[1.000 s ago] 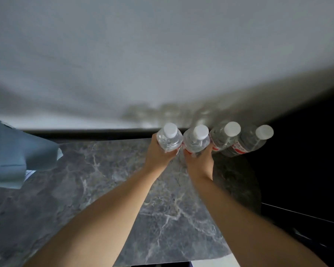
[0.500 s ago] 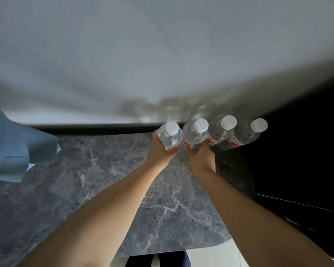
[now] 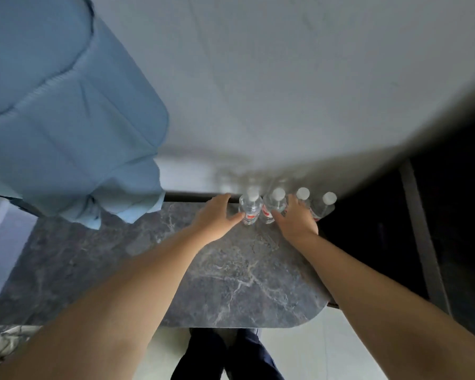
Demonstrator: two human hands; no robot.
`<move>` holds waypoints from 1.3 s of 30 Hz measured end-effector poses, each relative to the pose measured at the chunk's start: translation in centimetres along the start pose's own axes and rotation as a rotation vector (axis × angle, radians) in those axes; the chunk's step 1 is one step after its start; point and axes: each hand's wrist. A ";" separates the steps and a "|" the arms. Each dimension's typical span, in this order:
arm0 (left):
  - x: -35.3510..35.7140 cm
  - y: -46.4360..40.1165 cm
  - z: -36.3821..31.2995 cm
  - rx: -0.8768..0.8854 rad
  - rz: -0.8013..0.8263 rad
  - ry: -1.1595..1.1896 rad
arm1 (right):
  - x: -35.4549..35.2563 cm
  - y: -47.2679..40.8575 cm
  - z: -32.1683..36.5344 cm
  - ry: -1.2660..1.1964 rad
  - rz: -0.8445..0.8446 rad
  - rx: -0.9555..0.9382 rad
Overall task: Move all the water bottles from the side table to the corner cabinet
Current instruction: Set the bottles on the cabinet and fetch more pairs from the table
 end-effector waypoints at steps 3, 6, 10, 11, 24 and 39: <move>-3.5 3.0 -0.9 0.043 -0.070 -0.149 | -2.8 1.6 2.5 0.254 -0.005 -0.208; -5.5 6.4 -0.8 0.058 -0.115 -0.224 | -4.0 3.3 5.0 0.562 -0.023 -0.398; -6.7 11.3 1.3 -0.002 -0.137 -0.274 | -3.2 6.3 7.8 0.658 -0.022 -0.518; -6.8 12.2 2.1 -0.016 -0.142 -0.289 | -2.7 6.8 8.3 0.669 -0.014 -0.531; -12.9 37.2 19.6 -0.335 -0.390 -0.179 | 10.3 24.1 25.2 0.818 -0.013 -0.864; -14.4 73.6 40.2 -0.828 -0.765 0.120 | 31.6 54.6 47.4 0.841 0.129 -1.443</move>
Point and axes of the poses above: each hand's wrist, its own y-axis away from the middle knuckle, its own x-axis out of the palm, z = x × y, and after that the axes turned 6 degrees about y, right-handed
